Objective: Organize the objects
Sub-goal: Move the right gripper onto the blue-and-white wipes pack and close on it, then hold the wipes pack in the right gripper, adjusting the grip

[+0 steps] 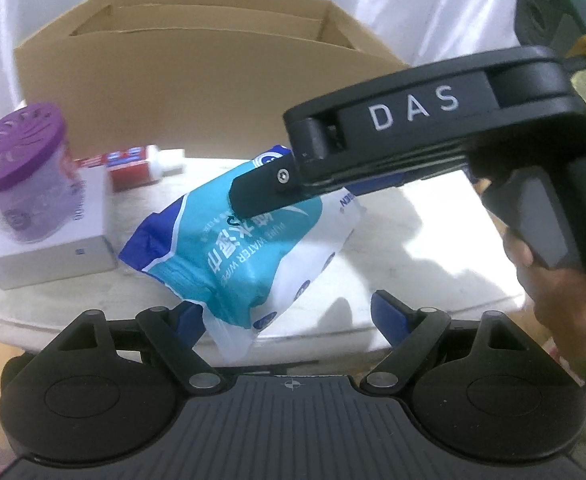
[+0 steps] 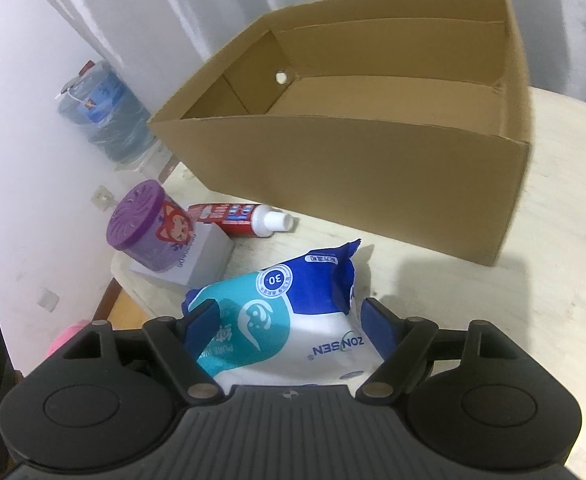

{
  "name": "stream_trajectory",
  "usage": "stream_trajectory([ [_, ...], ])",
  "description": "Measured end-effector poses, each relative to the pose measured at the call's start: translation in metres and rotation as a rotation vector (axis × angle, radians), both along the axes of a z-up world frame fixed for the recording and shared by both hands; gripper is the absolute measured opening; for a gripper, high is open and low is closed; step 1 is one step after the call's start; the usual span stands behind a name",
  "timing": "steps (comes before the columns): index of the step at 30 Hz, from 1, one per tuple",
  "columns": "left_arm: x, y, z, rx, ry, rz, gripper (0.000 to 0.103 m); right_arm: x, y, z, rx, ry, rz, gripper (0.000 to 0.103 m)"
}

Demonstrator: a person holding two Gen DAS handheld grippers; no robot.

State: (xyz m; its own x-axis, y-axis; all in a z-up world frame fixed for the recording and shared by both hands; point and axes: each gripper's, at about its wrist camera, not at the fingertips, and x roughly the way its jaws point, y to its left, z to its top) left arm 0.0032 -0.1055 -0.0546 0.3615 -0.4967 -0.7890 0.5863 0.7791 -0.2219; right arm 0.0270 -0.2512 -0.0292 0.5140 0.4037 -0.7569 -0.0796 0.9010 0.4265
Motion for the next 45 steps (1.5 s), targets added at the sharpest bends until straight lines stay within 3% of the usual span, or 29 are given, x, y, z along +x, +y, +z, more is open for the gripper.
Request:
stream_trajectory([
  [7, 0.001, -0.003, -0.003, 0.01, -0.01, -0.014, 0.087, -0.003, -0.019, -0.003, 0.033, 0.003, -0.06, 0.086],
  [18, 0.011, 0.003, -0.012, 0.006, 0.0, -0.004, 0.094, 0.01, -0.044, -0.041, 0.271, 0.118, -0.149, 0.094],
  [24, 0.018, 0.005, -0.016, -0.005, -0.008, 0.007, 0.099, 0.012, -0.046, -0.046, 0.329, 0.11, -0.155, 0.103],
  [45, 0.034, 0.037, -0.027, -0.141, 0.016, 0.012, 0.102, 0.009, -0.046, -0.047, 0.33, 0.076, -0.134, 0.103],
])
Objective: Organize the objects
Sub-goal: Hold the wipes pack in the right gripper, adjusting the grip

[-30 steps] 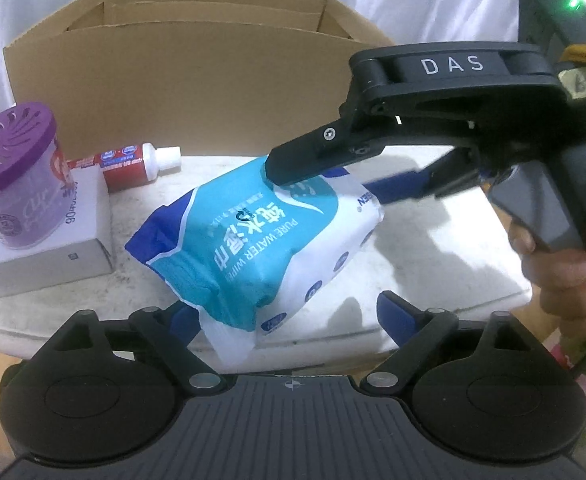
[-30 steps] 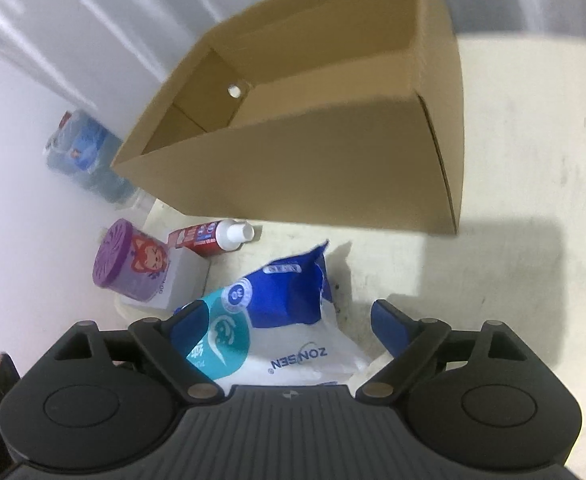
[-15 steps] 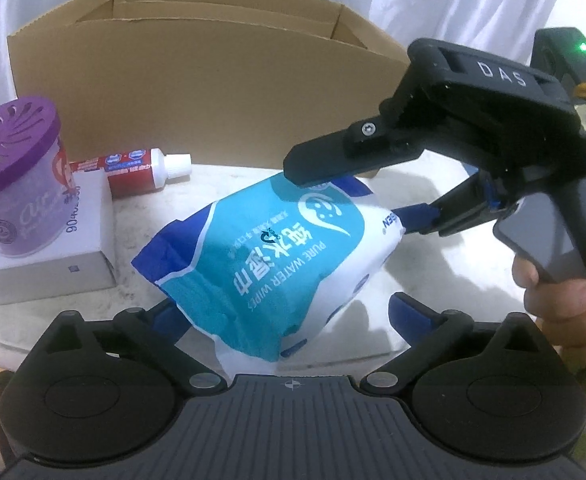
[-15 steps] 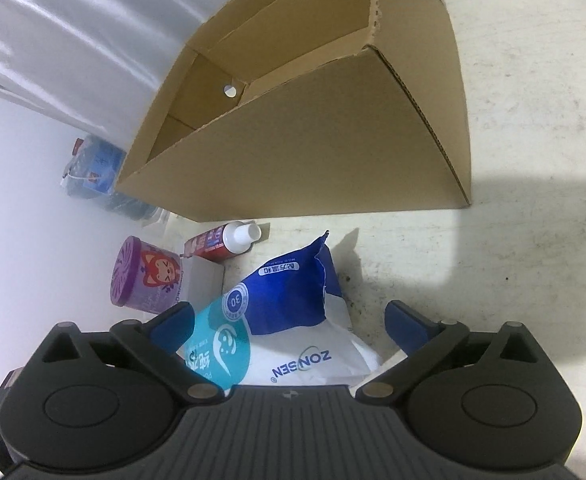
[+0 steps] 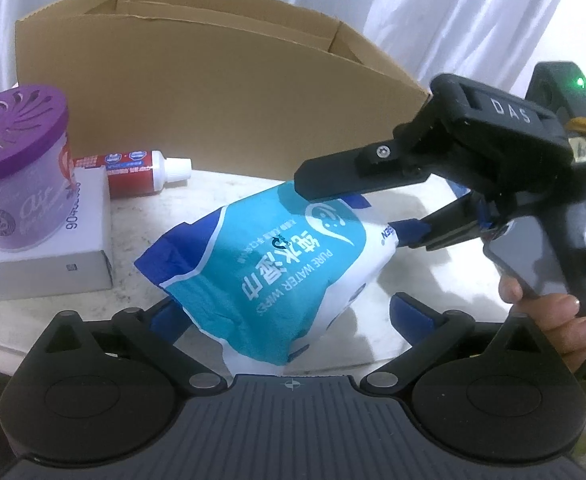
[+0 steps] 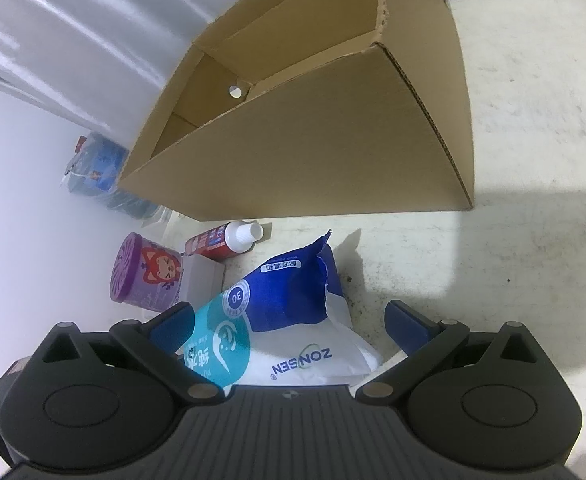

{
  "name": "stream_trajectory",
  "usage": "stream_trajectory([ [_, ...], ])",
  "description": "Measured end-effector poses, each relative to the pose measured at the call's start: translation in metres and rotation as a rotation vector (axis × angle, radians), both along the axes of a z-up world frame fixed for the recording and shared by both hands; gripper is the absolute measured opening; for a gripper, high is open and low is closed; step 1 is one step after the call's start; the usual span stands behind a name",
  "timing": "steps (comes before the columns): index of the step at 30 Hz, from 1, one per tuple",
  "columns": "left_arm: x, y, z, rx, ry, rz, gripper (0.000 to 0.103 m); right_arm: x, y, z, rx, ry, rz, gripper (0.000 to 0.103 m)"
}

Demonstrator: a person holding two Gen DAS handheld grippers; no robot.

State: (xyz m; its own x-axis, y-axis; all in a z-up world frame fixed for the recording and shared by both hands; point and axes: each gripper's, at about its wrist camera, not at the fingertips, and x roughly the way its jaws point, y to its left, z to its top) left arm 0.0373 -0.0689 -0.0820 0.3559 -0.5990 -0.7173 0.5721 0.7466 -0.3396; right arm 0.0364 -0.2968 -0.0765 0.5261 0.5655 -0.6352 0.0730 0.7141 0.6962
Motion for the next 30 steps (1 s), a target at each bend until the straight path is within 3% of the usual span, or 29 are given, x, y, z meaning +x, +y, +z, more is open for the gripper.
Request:
stream_trajectory([
  [5, 0.003, 0.006, -0.003, -0.021, 0.01, 0.009, 0.102, -0.001, -0.002, -0.004, 0.036, -0.02, 0.014, 0.103],
  [11, 0.003, -0.001, -0.002, 0.075, -0.031, 0.018, 0.102, -0.004, 0.012, 0.003, -0.058, -0.041, 0.055, 0.103],
  [16, -0.006, -0.011, -0.003, 0.139, -0.069, 0.032, 0.087, -0.013, 0.016, 0.007, -0.105, -0.092, 0.056, 0.099],
  [20, -0.011, -0.016, -0.001, 0.144, -0.079, 0.02, 0.073, -0.016, 0.015, 0.002, -0.066, -0.084, 0.051, 0.09],
  [30, -0.027, -0.014, 0.012, 0.127, -0.071, 0.025, 0.067, -0.034, 0.017, 0.008, -0.063, -0.064, 0.02, 0.084],
])
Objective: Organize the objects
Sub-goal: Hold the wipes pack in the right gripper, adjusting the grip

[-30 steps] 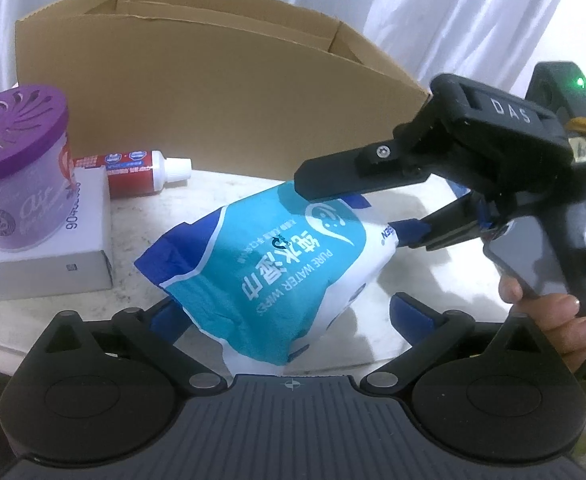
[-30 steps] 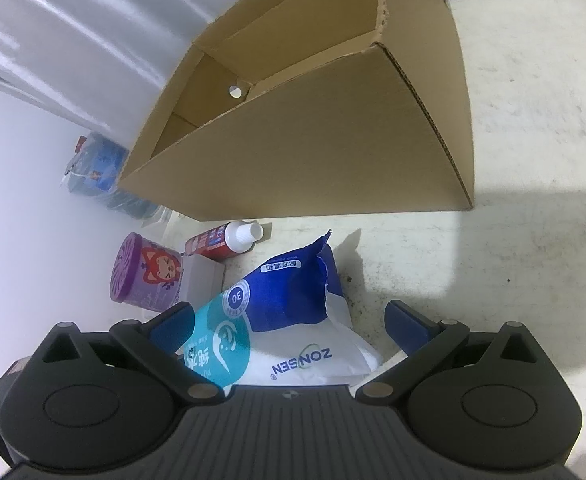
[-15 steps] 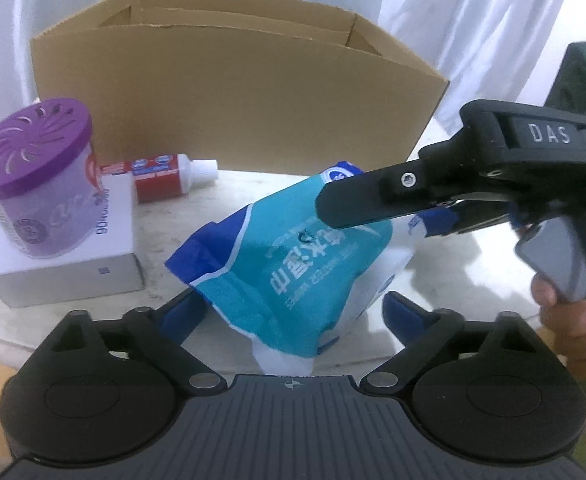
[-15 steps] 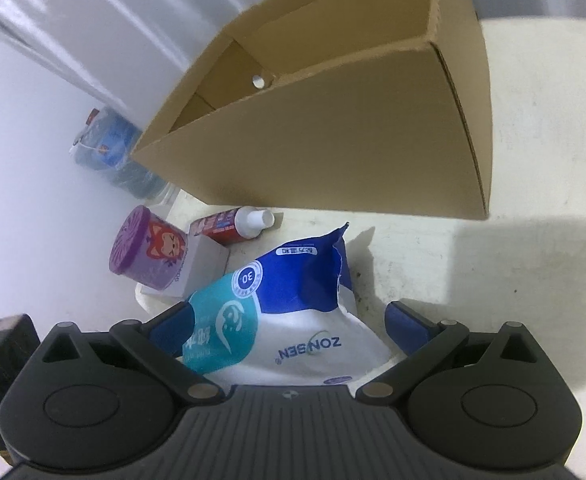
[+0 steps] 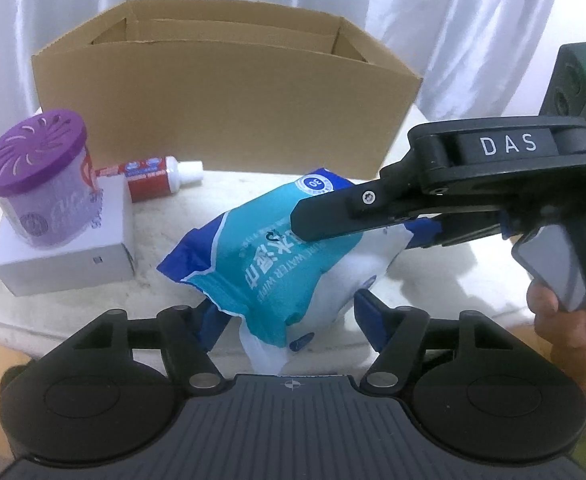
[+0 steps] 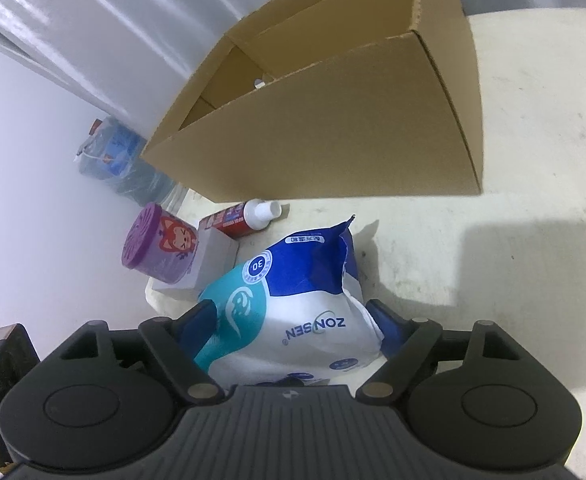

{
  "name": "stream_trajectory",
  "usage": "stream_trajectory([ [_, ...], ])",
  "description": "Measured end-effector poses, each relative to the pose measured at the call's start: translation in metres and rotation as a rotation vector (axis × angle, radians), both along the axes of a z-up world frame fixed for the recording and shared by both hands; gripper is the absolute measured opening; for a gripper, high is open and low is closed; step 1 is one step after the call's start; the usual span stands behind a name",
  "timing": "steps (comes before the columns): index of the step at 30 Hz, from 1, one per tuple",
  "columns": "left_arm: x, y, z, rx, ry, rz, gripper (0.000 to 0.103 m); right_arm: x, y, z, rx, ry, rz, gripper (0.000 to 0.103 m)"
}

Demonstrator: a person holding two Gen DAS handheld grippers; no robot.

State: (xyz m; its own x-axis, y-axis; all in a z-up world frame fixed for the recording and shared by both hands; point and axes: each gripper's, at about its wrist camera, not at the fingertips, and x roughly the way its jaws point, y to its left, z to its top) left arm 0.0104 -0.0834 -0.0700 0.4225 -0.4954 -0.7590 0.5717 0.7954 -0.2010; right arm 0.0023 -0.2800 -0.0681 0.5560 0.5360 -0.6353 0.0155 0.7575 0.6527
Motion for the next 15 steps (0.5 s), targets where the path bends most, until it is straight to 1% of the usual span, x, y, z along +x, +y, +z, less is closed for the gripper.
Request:
stream_trajectory([
  [5, -0.009, -0.002, 0.001, 0.019, -0.01, -0.029, 0.067, -0.014, -0.005, -0.003, 0.006, 0.009, -0.026, 0.084],
  [7, -0.009, -0.004, 0.001, 0.038, -0.017, -0.043, 0.07, -0.016, -0.007, -0.005, 0.012, 0.009, -0.04, 0.084],
  [11, -0.005, -0.008, -0.004, 0.078, -0.009, -0.057, 0.075, -0.016, -0.006, -0.002, -0.014, -0.004, -0.049, 0.084],
  [15, -0.004, -0.012, -0.006, 0.093, -0.012, -0.066, 0.079, -0.015, -0.005, -0.002, -0.02, -0.011, -0.042, 0.084],
])
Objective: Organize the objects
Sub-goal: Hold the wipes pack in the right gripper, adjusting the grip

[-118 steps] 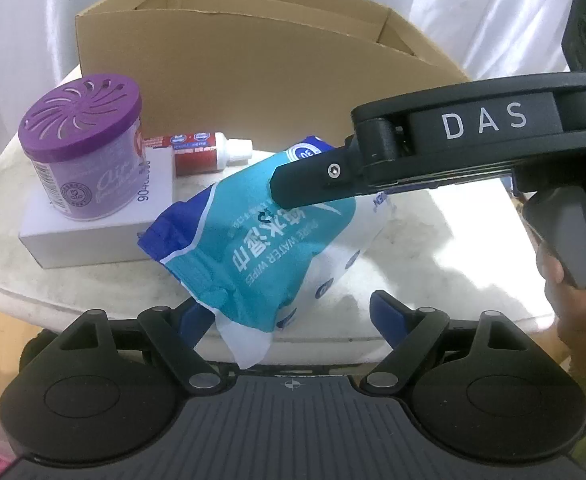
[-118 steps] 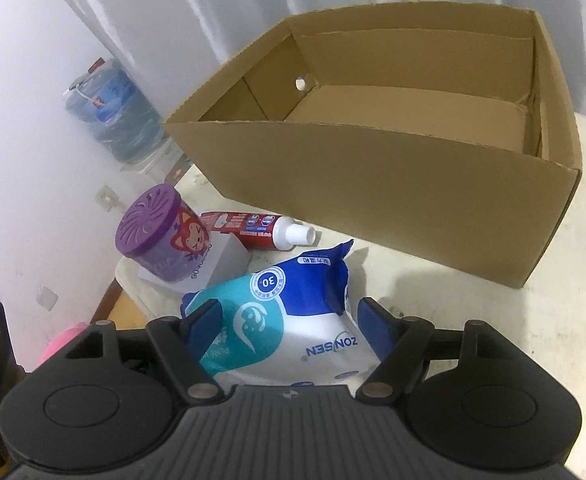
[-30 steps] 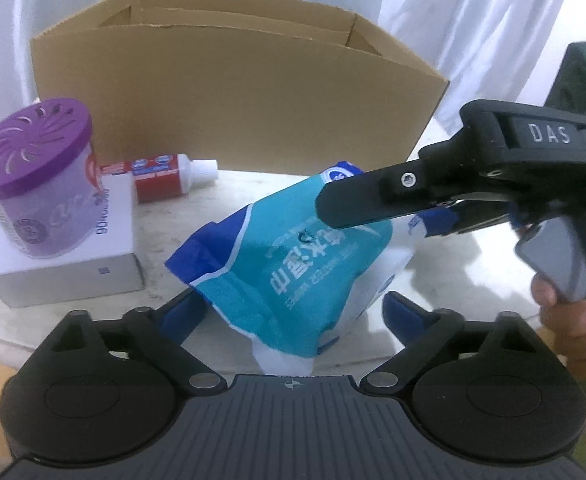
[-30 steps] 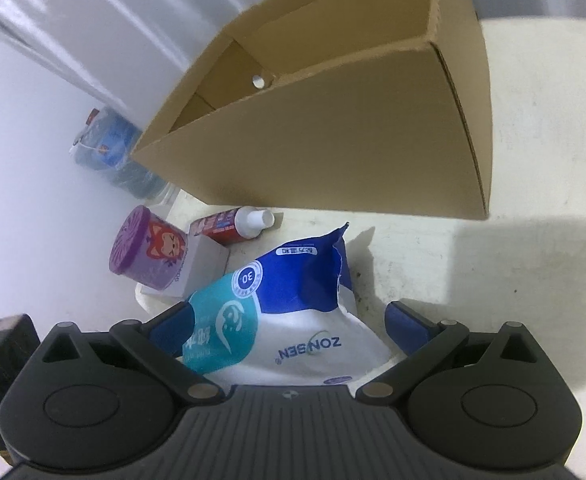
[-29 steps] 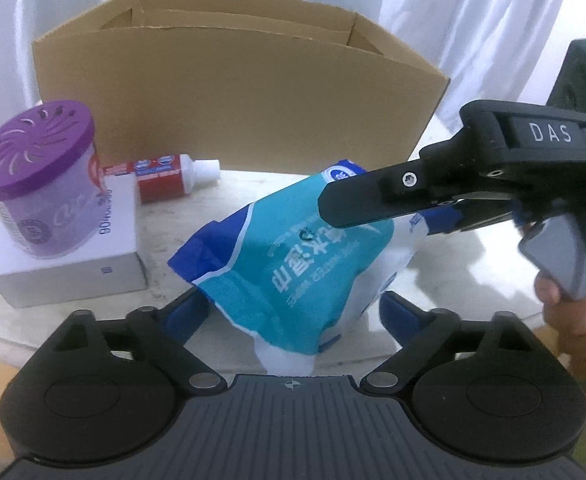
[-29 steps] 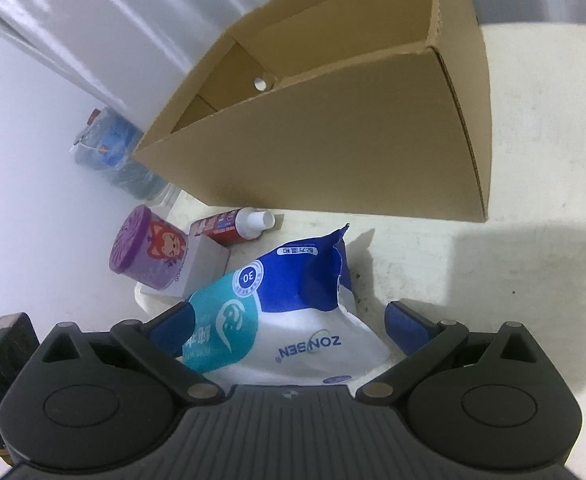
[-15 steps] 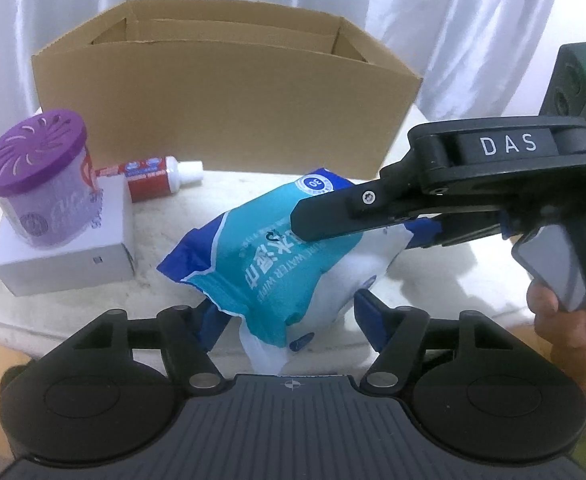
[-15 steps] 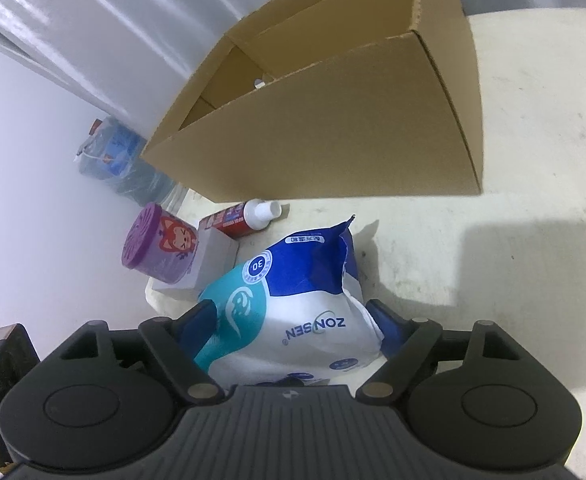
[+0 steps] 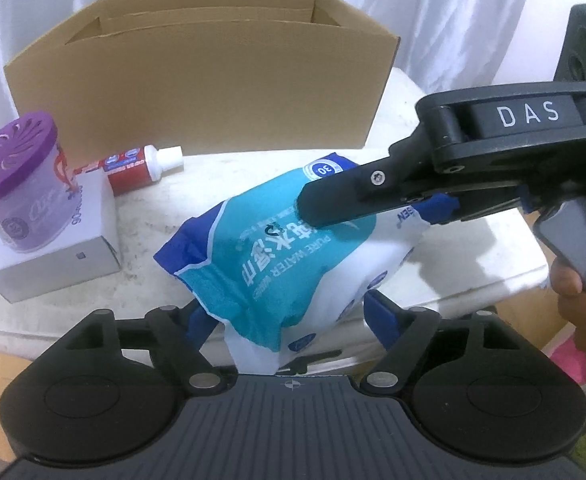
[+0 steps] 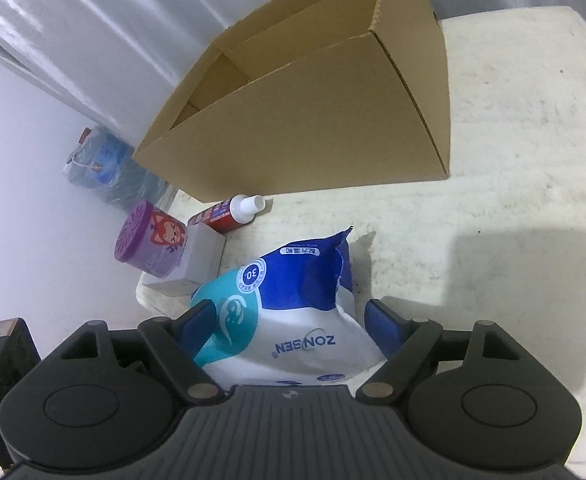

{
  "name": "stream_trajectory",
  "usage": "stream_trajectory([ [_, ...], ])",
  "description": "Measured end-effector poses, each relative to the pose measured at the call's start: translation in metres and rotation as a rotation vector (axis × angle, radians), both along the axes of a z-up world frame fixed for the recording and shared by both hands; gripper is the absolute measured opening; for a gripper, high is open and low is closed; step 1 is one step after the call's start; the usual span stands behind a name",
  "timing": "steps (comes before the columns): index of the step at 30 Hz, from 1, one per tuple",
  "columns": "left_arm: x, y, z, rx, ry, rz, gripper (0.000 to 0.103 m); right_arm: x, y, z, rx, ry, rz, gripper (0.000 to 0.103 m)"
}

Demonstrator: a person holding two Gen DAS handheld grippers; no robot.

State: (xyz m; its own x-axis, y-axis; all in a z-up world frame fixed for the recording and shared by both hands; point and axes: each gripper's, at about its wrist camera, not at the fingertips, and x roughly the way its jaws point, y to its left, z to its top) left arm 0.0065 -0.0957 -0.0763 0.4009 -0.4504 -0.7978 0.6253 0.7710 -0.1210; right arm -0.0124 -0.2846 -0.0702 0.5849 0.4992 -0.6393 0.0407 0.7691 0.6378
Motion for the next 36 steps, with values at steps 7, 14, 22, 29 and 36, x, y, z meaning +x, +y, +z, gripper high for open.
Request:
stream_trajectory([
  [7, -0.005, -0.006, 0.006, -0.004, -0.022, 0.006, 0.077, 0.001, 0.011, 0.006, -0.044, -0.021, 0.03, 0.085],
  [14, -0.004, -0.003, 0.01, -0.012, -0.029, 0.028, 0.076, 0.002, 0.013, 0.013, -0.054, -0.036, 0.039, 0.085],
  [22, -0.004, 0.003, 0.017, -0.018, -0.042, 0.058, 0.076, 0.011, 0.023, 0.019, -0.091, -0.068, 0.063, 0.085],
  [29, -0.001, 0.002, 0.009, 0.002, -0.022, 0.054, 0.076, 0.015, 0.023, 0.01, -0.083, -0.042, 0.062, 0.085],
  [36, 0.003, -0.001, 0.004, 0.03, -0.01, 0.051, 0.081, 0.017, 0.024, 0.009, -0.083, -0.036, 0.059, 0.087],
])
